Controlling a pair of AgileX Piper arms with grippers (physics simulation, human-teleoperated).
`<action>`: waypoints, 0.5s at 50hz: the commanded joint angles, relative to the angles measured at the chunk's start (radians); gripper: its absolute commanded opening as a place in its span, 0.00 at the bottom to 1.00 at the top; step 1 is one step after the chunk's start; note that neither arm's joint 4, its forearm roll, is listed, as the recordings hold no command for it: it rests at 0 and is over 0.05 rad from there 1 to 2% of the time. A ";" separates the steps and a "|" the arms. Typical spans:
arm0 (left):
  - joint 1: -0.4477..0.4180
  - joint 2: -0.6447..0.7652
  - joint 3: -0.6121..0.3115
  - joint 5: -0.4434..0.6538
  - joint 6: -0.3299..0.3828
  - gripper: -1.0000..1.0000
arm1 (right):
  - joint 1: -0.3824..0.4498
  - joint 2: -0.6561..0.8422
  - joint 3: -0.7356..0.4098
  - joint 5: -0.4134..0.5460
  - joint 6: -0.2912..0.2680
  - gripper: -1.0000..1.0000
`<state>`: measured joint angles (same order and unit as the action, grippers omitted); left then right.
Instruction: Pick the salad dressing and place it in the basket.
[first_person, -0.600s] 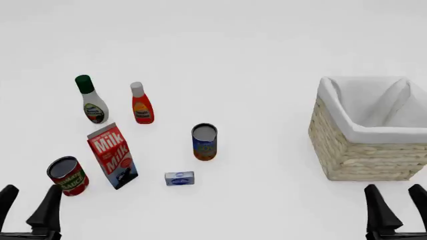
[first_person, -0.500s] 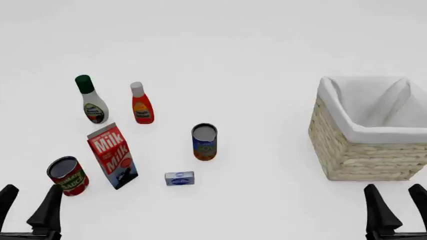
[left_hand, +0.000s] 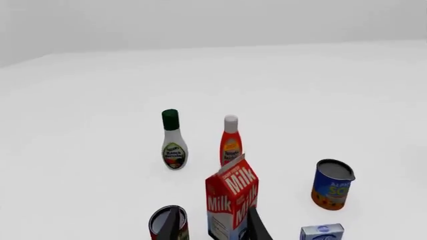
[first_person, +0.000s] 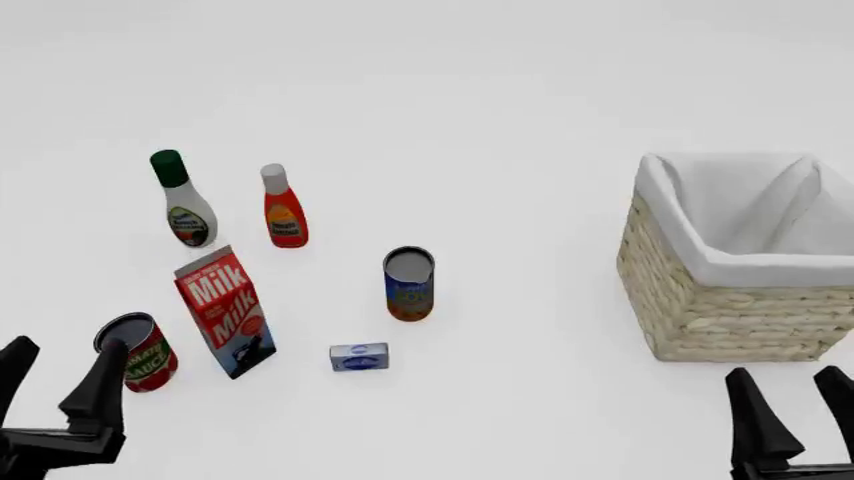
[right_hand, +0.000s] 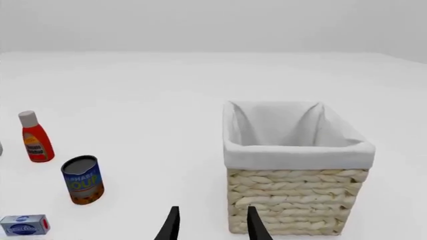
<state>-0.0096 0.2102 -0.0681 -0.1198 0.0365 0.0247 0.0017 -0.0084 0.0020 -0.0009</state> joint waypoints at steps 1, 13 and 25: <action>-0.007 0.238 -0.109 -0.124 0.010 1.00 | 0.010 0.005 -0.001 -0.002 -0.006 1.00; 0.023 0.448 -0.254 -0.218 0.045 1.00 | 0.018 0.024 -0.003 -0.014 -0.011 1.00; 0.044 0.721 -0.511 -0.168 0.040 1.00 | 0.025 0.014 -0.002 -0.002 -0.012 1.00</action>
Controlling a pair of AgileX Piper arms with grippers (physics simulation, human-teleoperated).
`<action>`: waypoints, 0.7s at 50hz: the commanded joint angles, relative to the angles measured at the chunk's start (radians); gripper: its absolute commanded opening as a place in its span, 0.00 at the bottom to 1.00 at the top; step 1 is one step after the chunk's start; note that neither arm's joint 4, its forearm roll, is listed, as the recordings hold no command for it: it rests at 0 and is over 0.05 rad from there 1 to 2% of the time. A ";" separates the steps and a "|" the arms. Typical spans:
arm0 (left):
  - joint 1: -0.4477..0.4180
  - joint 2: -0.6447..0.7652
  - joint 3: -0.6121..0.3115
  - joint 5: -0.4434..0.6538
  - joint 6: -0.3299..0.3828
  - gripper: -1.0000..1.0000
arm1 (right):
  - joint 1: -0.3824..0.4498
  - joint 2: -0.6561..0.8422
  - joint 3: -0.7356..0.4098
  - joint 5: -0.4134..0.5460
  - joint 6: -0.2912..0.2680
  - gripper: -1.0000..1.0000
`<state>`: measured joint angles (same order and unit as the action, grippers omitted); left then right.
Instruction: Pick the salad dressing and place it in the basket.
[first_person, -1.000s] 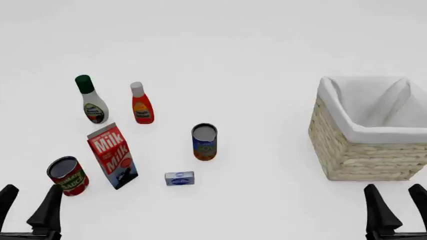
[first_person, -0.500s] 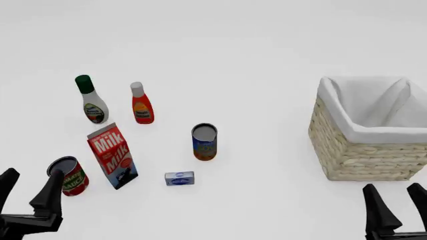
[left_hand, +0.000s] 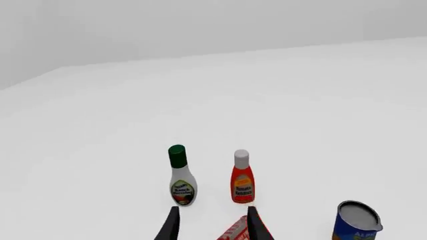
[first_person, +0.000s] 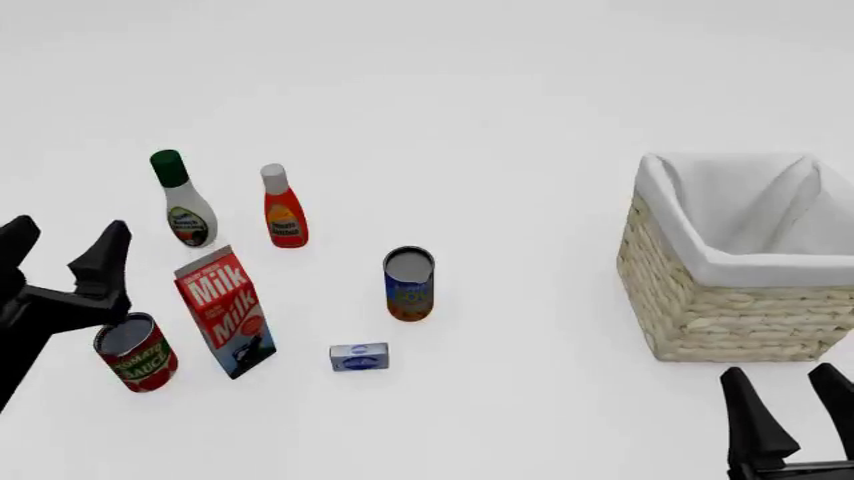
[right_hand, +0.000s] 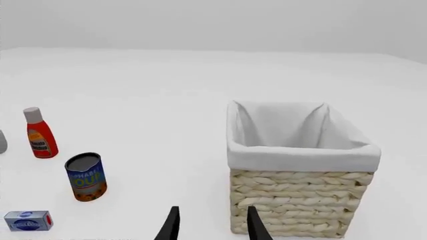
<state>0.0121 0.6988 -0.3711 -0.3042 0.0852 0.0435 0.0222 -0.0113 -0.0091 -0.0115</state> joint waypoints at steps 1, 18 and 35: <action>0.022 0.233 -0.208 0.016 -0.008 1.00 | 0.006 -0.007 0.001 0.009 -0.001 1.00; 0.059 0.517 -0.571 0.189 0.010 1.00 | 0.014 -0.009 0.006 0.007 0.007 1.00; 0.093 0.764 -0.936 0.350 -0.001 1.00 | 0.020 0.006 0.010 -0.008 0.014 1.00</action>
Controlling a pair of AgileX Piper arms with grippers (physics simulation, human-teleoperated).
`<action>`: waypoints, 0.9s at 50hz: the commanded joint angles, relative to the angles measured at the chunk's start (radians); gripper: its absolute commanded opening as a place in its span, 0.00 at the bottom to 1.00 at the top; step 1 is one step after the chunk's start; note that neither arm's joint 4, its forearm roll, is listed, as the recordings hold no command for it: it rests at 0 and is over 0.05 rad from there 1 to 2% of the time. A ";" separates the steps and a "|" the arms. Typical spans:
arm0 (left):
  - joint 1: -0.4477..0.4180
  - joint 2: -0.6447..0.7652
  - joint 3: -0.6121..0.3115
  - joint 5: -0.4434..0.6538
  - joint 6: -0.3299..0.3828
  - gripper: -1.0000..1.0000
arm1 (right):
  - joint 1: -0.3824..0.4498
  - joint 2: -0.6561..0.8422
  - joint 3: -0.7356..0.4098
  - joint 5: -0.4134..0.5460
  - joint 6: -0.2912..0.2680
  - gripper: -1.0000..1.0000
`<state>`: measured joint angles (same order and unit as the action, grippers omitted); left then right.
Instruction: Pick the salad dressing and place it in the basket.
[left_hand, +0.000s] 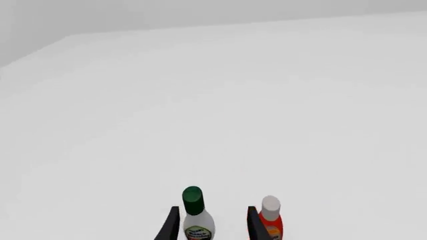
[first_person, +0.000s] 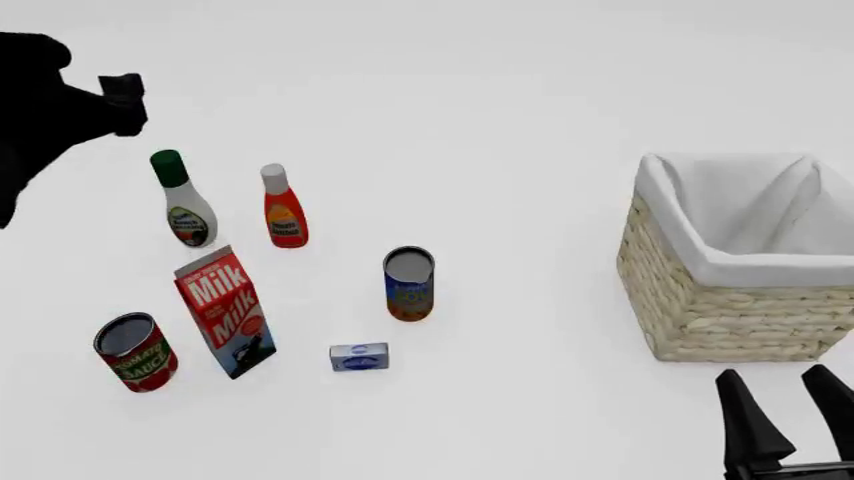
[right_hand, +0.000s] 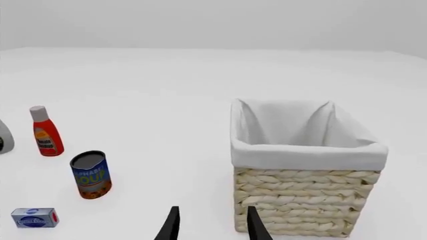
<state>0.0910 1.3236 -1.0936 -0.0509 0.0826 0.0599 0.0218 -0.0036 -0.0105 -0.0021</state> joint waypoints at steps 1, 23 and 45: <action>0.014 0.147 -0.229 0.104 0.001 1.00 | 0.003 0.007 0.002 -0.007 0.006 1.00; 0.044 0.374 -0.524 0.242 -0.039 1.00 | -0.002 -0.007 0.003 0.015 0.012 1.00; 0.093 0.502 -0.607 0.264 -0.077 1.00 | -0.002 -0.018 0.003 0.028 0.011 1.00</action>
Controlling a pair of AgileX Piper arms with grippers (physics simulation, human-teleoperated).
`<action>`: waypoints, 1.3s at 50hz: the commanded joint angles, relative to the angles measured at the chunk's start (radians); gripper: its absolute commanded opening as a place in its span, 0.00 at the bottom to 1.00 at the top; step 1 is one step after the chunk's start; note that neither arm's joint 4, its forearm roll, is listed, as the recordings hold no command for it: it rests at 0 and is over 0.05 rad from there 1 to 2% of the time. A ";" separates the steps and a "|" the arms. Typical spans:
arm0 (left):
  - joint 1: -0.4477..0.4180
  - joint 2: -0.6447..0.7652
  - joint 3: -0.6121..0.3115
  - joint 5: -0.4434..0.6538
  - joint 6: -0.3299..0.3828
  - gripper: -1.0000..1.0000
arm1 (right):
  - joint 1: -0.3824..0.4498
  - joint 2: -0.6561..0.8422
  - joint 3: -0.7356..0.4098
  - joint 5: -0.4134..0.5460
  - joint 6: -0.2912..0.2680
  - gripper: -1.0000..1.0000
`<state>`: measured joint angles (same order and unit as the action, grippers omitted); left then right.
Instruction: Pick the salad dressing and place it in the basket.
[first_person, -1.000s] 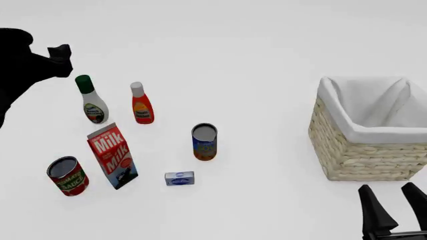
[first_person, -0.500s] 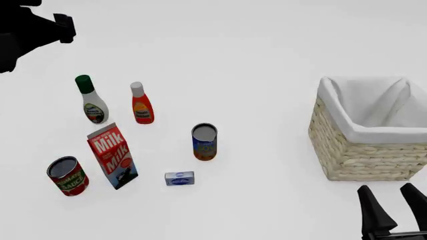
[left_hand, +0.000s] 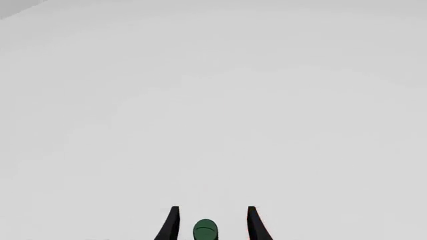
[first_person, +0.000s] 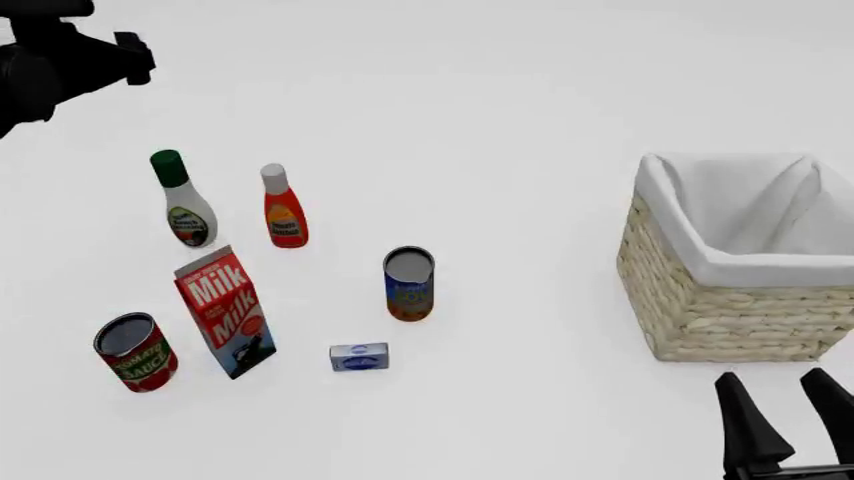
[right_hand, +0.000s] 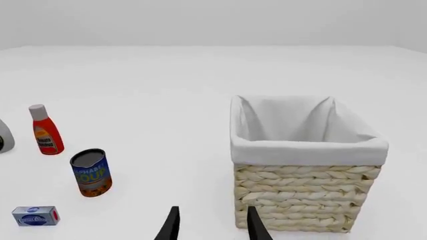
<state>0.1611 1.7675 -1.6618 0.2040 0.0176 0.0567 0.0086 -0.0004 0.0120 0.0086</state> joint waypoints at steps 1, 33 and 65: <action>0.027 0.068 -0.045 0.014 -0.025 1.00 | 0.001 -0.005 0.000 0.006 -0.001 1.00; 0.042 0.198 -0.028 -0.038 -0.024 1.00 | 0.013 0.009 0.000 -0.004 -0.010 1.00; 0.034 0.257 0.017 -0.096 -0.043 1.00 | 0.018 0.001 0.000 0.013 -0.013 1.00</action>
<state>0.1978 2.0052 -1.6548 0.1236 -0.0197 0.0729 0.0106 -0.0004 0.0210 -0.0045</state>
